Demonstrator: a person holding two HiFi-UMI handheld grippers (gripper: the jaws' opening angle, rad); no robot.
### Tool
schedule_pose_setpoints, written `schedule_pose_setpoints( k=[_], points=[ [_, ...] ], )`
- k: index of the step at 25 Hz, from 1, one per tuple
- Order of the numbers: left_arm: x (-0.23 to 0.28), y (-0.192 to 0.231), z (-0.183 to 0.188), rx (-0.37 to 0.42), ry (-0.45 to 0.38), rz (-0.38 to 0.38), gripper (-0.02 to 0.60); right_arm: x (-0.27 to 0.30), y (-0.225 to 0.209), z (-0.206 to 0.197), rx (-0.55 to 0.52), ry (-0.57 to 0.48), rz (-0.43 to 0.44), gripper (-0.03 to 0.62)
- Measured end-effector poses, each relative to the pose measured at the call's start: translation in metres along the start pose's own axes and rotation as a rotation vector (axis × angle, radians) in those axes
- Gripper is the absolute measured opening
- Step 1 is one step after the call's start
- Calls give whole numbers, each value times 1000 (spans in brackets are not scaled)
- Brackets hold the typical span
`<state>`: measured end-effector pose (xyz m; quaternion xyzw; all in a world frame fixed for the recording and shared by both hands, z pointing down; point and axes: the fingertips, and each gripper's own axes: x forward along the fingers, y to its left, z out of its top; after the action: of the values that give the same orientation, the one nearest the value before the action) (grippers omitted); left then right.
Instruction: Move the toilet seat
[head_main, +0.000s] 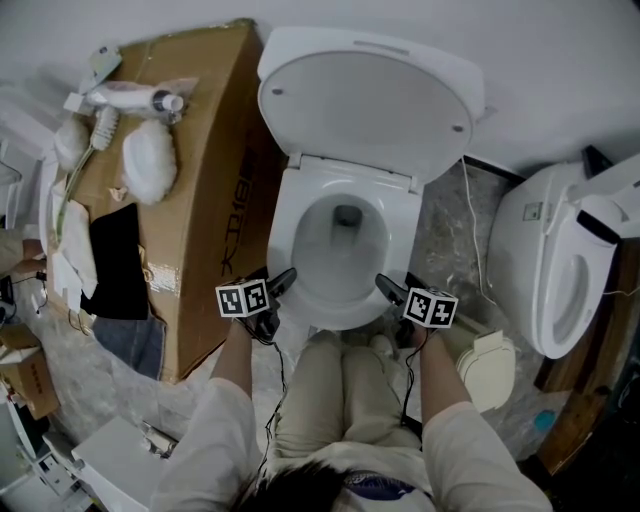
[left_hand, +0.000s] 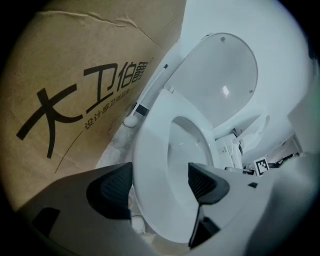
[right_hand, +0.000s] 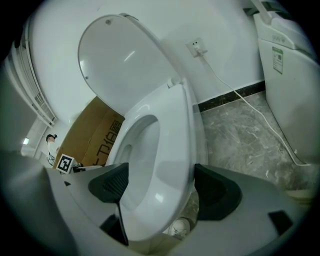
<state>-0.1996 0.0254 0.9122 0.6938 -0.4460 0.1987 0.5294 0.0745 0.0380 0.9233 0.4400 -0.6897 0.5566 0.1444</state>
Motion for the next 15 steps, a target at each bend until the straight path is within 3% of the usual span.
schedule_pose_setpoints(
  k=[15],
  points=[
    [-22, -16, 12, -51, 12, 16, 328, -19, 17, 6, 12, 44, 33, 373]
  ],
)
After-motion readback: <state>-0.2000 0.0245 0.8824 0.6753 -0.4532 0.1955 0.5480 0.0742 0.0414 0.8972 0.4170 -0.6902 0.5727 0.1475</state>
